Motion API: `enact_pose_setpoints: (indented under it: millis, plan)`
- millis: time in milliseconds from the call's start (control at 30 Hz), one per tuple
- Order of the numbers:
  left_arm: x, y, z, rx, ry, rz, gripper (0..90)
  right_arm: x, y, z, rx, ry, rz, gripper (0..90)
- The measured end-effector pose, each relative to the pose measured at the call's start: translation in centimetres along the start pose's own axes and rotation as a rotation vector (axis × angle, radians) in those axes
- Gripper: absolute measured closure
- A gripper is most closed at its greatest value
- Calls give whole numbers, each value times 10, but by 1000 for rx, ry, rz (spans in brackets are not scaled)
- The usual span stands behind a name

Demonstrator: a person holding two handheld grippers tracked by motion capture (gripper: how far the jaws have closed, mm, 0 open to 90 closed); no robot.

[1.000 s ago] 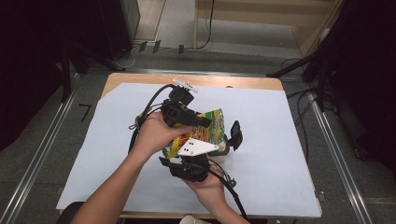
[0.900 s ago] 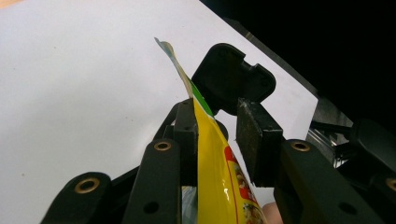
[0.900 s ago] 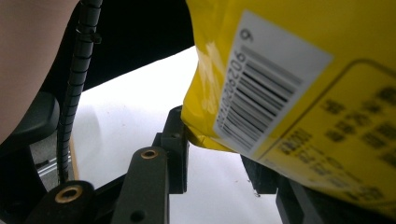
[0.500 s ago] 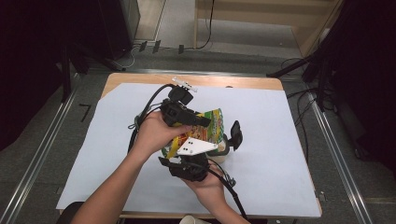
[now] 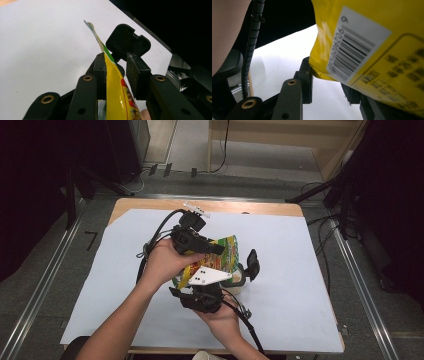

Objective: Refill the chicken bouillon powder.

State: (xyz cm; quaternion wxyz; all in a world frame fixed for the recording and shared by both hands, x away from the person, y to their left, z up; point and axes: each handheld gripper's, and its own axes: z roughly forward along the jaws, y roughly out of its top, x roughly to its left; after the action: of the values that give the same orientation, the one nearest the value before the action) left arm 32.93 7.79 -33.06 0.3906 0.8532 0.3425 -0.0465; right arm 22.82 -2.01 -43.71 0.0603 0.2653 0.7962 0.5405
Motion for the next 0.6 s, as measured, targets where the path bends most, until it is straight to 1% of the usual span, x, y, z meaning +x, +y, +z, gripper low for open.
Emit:
enact_pose_setpoints:
  millis: [100, 233, 333, 600]
  plan:
    - [0, 0, -1, -5, 1, 1, 711, 0, 1, 0, 2, 0, -1, 660]
    - [-2, 1, -1, -7, 17, 8, 711, -1, 2, 1, 0, 2, 5, 660]
    - [0, 2, -2, -13, 12, 6, 711, -2, 3, 1, -1, 3, 3, 659]
    - [1, 4, -2, -10, 20, 5, 711, -5, 6, 1, 7, 7, 1, 659]
